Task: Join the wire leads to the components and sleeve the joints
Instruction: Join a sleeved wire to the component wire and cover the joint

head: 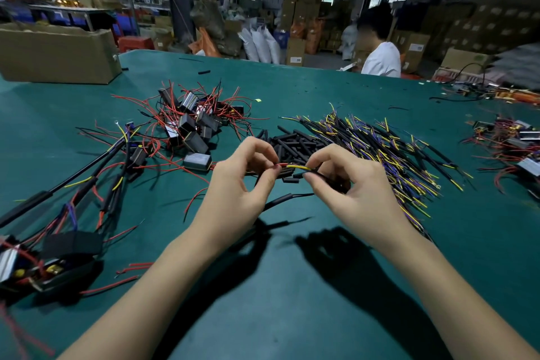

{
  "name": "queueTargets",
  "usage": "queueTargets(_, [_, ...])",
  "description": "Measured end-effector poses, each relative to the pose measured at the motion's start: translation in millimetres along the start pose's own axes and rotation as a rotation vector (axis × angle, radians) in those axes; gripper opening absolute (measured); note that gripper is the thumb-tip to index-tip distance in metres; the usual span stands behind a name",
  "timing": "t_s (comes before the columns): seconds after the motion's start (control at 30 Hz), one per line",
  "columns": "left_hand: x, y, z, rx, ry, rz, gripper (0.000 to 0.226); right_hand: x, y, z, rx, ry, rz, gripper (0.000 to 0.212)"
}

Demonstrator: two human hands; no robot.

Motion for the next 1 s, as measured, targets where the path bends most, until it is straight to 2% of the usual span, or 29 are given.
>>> queueTargets(0.1, [0.9, 8.5, 0.6, -0.085, 0.021, -0.106, 0.015, -0.7, 4.0, 1.1, -0.074, 0.028, -0.055, 0.008])
queueTargets(0.27, [1.1, 6.2, 0.1, -0.093, 0.015, -0.087, 0.008, 1.0, 20.9, -9.3, -0.351, -0.037, -0.279, 0.012])
queueTargets(0.37, [3.0, 5.4, -5.1, -0.157, -0.026, -0.067, 0.015, 0.9, 25.1, -8.4, -0.431, -0.019, -0.342, 0.012])
queueTargets(0.67, [1.9, 10.4, -6.1, 0.104, 0.017, 0.015, 0.007, 4.9, 19.0, -19.1, -0.422, -0.140, -0.332, 0.013])
queueTargets(0.8, [2.3, 11.6, -4.2, 0.102, 0.039, 0.007, 0.005, 5.0, 17.6, -20.2, -0.452, -0.157, -0.326, 0.013])
queueTargets(1.0, [2.7, 17.4, -2.9, 0.018, 0.026, -0.034, 0.004, 2.7, 17.5, -15.8, -0.551, -0.078, -0.370, 0.011])
Point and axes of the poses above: each hand's wrist, its own x-axis away from the middle knuckle, its own z-axis out of the back of the hand, y = z × x, the point moved 10 cm from there along -x, towards the middle knuckle, and after that the axes turned 7 degrees about y, right-handed, at the moved point
